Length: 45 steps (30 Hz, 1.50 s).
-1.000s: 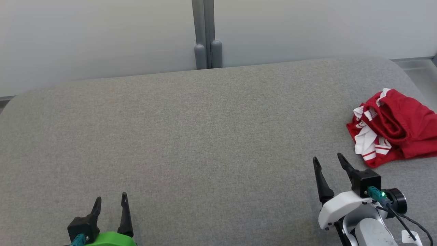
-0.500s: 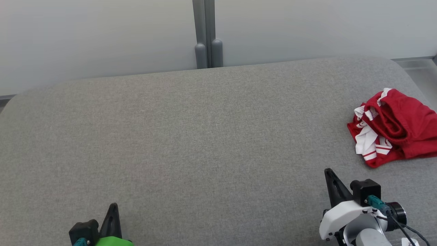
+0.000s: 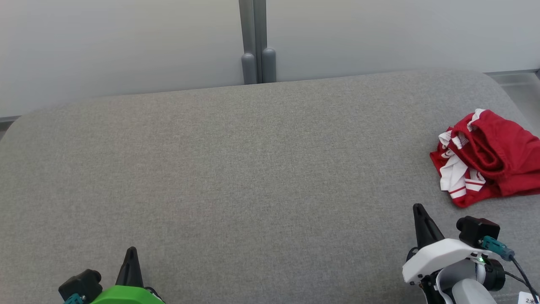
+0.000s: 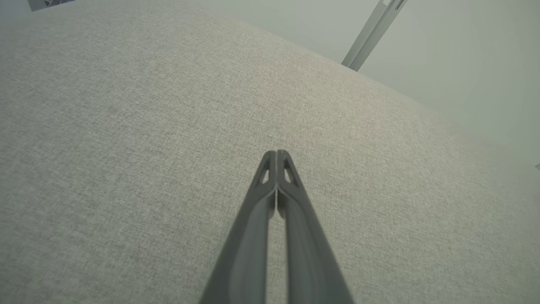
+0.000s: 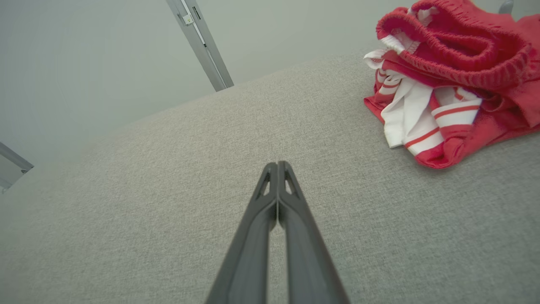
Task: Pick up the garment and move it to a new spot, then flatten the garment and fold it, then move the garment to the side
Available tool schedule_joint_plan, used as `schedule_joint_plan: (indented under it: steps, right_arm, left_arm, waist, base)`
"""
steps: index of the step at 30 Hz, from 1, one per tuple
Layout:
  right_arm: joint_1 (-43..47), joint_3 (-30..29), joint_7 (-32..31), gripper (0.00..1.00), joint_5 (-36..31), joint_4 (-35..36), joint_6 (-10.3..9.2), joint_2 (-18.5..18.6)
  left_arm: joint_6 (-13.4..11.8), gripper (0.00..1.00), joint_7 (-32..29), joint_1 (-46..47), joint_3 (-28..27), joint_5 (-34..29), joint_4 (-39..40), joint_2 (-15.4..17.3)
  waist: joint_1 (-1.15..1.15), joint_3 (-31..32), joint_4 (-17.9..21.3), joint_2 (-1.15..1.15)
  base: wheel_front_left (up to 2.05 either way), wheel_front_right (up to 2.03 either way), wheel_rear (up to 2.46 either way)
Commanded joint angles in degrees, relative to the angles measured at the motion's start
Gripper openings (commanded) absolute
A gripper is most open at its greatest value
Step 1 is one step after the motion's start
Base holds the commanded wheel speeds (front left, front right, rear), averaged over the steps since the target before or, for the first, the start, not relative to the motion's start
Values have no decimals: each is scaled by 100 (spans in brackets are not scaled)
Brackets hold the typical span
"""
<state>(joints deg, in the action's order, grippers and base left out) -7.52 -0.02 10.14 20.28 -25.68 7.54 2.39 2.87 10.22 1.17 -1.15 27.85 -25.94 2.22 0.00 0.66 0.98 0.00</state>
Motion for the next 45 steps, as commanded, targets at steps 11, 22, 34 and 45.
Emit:
schedule_joint_plan:
  steps: [11,22,34,45]
  right_arm:
    - [-9,-122,-269,0,1230,319,-2,29]
    - [33,-217,-507,0,2212,482,-3,34]
    - [66,-303,-723,0,3090,626,-3,40]
    - [100,-381,-916,0,3881,755,-4,44]
  left_arm:
    - [102,0,-256,167,-87,1106,315,37]
    - [165,0,-476,215,-153,1982,486,45]
    - [221,0,-677,258,-210,2774,636,52]
    - [271,0,-859,293,-263,3482,768,58]
  waist:
    - [0,-9,-10,0]
    - [0,-17,-20,0]
    - [0,-25,-30,0]
    - [0,-34,-40,0]
  base:
    - [0,0,0]
    - [0,0,0]
    - [0,0,0]
    - [0,0,0]
